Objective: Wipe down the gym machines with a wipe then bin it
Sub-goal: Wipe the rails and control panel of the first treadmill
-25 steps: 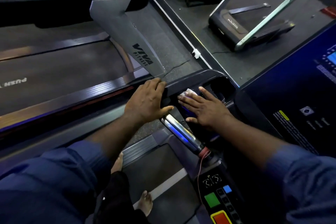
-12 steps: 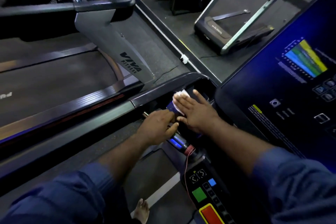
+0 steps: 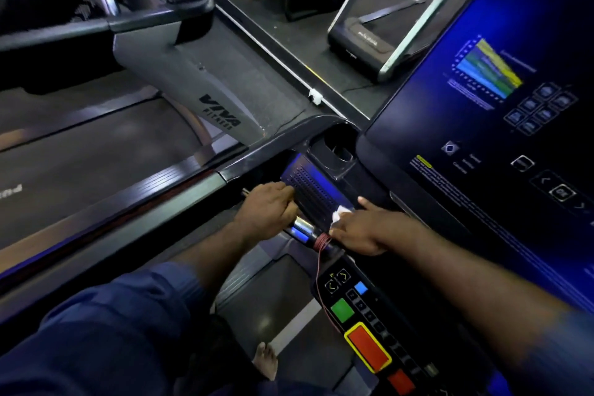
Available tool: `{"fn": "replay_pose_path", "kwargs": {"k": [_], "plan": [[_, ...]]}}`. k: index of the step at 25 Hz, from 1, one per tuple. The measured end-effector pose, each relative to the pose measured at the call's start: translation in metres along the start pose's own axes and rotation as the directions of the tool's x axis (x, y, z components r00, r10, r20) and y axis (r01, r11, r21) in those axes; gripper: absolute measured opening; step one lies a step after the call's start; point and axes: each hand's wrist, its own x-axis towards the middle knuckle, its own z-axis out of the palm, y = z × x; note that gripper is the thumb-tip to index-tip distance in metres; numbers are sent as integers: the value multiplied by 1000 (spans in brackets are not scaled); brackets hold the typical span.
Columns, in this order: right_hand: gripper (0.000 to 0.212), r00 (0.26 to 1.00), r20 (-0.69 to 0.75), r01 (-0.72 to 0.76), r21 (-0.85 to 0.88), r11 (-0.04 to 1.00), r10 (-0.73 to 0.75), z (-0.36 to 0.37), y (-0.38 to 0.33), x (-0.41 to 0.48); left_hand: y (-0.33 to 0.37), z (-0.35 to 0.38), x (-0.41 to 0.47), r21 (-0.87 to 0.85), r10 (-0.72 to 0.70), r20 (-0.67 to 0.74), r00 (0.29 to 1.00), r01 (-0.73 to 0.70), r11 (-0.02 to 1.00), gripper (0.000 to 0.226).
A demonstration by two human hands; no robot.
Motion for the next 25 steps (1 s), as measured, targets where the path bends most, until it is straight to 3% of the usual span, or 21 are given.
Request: {"fn": "replay_pose_path", "kwargs": {"k": [3, 8, 10, 12, 14, 17, 20, 22, 25], "plan": [[61, 999, 44, -7, 118, 993, 2, 2, -8, 10, -3, 5, 1, 15, 13, -47, 999, -12, 1000, 25], [78, 993, 22, -116, 129, 985, 114, 1, -15, -9, -4, 9, 2, 43, -3, -58, 998, 5, 999, 27], [85, 976, -55, -198, 163, 967, 209, 8, -14, -23, 0, 8, 5, 66, -9, 4, 1000, 9, 998, 29], [100, 946, -134, -245, 304, 921, 296, 32, -27, -41, 2, 2, 12, 66, -88, 94, 992, 82, 994, 30], [112, 930, -214, -169, 472, 865, 298, 59, -50, -57, 8, 0, 21, -21, -163, 195, 967, 170, 985, 23], [110, 894, -282, -103, 627, 772, 348, 80, -48, -55, 36, 3, 32, -154, -114, 371, 921, 182, 971, 27], [103, 886, -240, -112, 720, 685, 397, 79, -32, -49, 57, 10, 36, 49, -74, 506, 859, 57, 997, 31], [101, 891, -302, -32, 702, 712, 338, 84, -43, -55, 53, 7, 35, -80, -54, 545, 837, 116, 990, 27], [99, 866, -350, -17, 694, 720, 358, 91, -47, -58, 40, 2, 39, -437, 67, 631, 773, 283, 854, 21]]}}
